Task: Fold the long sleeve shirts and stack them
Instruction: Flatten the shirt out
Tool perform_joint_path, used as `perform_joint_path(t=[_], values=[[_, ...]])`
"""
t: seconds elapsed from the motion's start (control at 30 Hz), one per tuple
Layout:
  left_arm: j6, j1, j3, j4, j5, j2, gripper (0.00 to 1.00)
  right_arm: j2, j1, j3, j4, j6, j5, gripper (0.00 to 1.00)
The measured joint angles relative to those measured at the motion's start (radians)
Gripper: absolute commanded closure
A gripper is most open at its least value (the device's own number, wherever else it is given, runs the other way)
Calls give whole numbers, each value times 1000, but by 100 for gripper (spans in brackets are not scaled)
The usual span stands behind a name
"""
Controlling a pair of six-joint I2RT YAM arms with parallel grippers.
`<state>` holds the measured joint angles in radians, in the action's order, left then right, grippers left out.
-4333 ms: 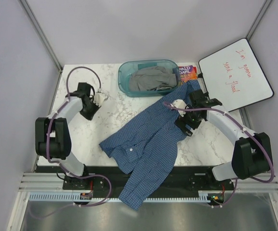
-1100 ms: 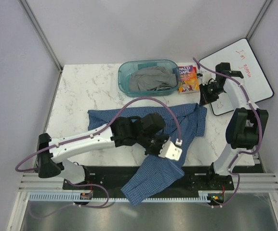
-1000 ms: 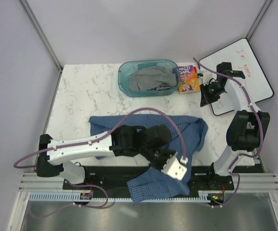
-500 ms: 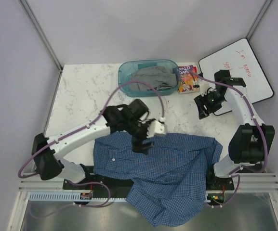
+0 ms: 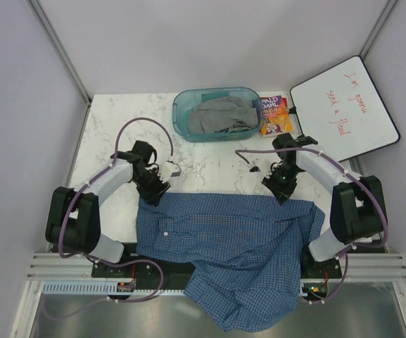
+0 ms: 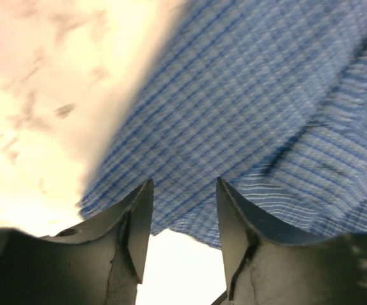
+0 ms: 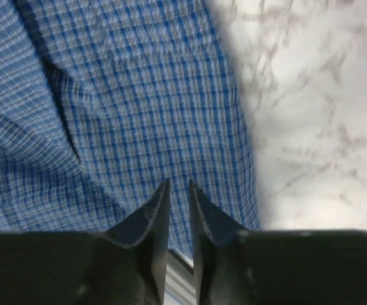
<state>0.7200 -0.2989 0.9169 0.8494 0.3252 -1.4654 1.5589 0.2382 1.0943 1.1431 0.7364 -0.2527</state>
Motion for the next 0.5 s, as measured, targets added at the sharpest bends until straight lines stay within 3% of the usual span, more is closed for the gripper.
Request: perform_joint_path(t=[0.1,0.27,0.33,0.47,0.5], values=[[23,80,0,-24,-13,-34,57,69,39,2,-68,-22,9,96],[91,115,-1,18,39,26,36,200,48,88,-162,-77,25,99],[109,90,-4,45,68,77,28,221,48,144,-188,-93,26,97],[115,-15,-34,68,108,155,23,219,48,233,-198,-111,10,88],[113,-51,-47,66,109,159,22,214,48,242,-198,-113,2,79]])
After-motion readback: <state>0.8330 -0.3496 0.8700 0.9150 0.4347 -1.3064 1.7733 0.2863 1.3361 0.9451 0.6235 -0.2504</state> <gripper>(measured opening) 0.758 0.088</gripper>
